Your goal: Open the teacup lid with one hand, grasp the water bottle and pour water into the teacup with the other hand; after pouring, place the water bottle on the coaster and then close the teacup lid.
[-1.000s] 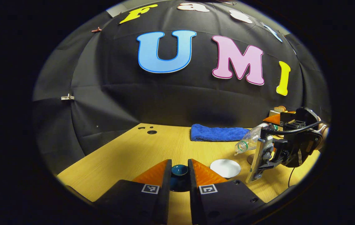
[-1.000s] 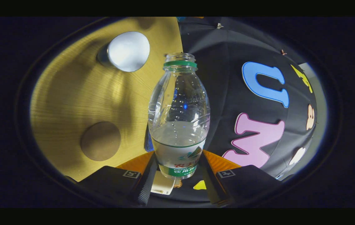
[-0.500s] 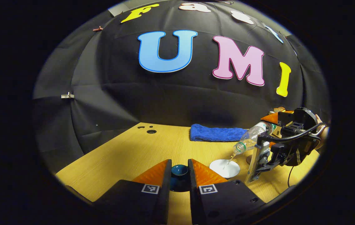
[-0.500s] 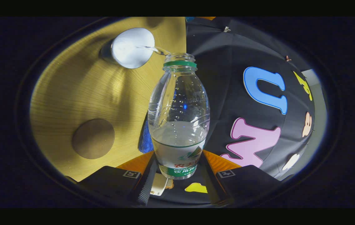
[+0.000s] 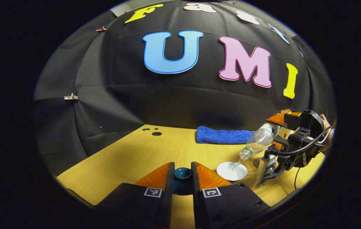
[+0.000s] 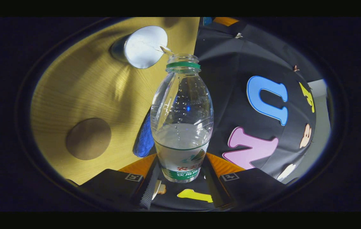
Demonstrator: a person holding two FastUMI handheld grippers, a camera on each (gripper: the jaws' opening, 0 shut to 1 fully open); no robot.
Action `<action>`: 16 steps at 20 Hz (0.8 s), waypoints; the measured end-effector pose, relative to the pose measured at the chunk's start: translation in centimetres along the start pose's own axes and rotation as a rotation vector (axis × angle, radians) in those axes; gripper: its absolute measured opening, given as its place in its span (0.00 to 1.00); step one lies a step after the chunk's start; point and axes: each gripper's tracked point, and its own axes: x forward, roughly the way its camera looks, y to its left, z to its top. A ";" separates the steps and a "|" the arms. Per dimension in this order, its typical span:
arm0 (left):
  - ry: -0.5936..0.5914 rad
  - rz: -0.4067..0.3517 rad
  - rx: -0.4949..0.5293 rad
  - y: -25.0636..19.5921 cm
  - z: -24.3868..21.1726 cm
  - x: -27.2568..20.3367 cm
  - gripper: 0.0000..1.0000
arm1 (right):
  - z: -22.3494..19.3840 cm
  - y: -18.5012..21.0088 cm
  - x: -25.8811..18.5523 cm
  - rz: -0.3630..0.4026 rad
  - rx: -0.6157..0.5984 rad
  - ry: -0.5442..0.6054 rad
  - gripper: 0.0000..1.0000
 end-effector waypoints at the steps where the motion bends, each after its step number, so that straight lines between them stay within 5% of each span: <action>1: 0.001 0.001 -0.003 0.0 -0.2 0.0 0.31 | 0.0 -0.1 0.0 0.000 -0.003 -0.002 0.73; 15: -0.011 -0.004 -0.008 -0.3 -0.3 -0.2 0.35 | 0.6 -2.8 0.7 -0.134 -0.152 -0.077 0.73; 16: -0.012 -0.003 -0.005 -0.3 -0.3 -0.3 0.28 | 0.7 -3.1 0.7 -0.146 -0.162 -0.077 0.73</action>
